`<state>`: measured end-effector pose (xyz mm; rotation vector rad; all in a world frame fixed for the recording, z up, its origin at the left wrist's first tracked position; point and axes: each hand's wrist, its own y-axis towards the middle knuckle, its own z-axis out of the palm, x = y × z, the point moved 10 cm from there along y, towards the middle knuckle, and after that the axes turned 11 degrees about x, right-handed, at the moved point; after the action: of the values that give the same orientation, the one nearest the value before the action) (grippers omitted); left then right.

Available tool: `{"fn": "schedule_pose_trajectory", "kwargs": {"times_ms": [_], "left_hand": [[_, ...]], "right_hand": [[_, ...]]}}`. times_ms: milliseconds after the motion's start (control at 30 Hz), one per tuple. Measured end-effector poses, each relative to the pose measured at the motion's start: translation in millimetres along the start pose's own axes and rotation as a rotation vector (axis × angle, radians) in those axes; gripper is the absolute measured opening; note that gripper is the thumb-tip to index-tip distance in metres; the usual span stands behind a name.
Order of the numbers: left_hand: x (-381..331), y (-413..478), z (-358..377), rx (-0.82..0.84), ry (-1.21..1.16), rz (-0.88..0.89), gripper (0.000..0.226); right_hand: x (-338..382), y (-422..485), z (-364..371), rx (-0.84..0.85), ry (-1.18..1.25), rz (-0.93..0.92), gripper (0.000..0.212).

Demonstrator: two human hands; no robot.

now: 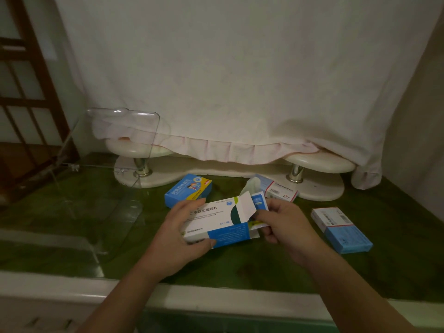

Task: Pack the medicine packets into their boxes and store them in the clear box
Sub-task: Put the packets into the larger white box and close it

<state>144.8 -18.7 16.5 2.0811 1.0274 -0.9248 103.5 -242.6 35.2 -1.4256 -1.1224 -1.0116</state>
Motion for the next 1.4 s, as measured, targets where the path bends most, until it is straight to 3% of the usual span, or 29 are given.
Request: {"fn": "schedule_pose_trajectory", "kwargs": {"times_ms": [167,300,533,800,1000,1267,1400], "left_hand": [[-0.5,0.7,0.3,0.005,0.023,0.012,0.080],[-1.9,1.1,1.8,0.015,0.045,0.023,0.079],[-1.6,1.5,2.1,0.016,0.049,0.024,0.080],[-0.4,1.0,1.2,0.015,0.051,0.018,0.082],[-2.3,0.7,1.7,0.017,0.051,0.028,0.080],[-1.5,0.6,1.8,0.024,0.032,0.021,0.080],[1.5,0.7,2.3,0.030,0.025,-0.004,0.082]], "right_hand": [[4.8,8.2,14.8,0.016,-0.142,0.008,0.017],[5.9,10.0,23.2,0.049,-0.267,0.012,0.032],[-3.0,6.9,16.6,0.051,-0.281,0.066,0.010],[-6.9,5.5,8.2,0.029,-0.155,0.119,0.007],[-8.5,10.8,20.6,0.058,-0.250,0.155,0.011],[-16.0,21.7,26.0,0.078,-0.387,0.243,0.038],[-16.4,26.6,27.3,0.118,-0.453,0.256,0.038]]}}
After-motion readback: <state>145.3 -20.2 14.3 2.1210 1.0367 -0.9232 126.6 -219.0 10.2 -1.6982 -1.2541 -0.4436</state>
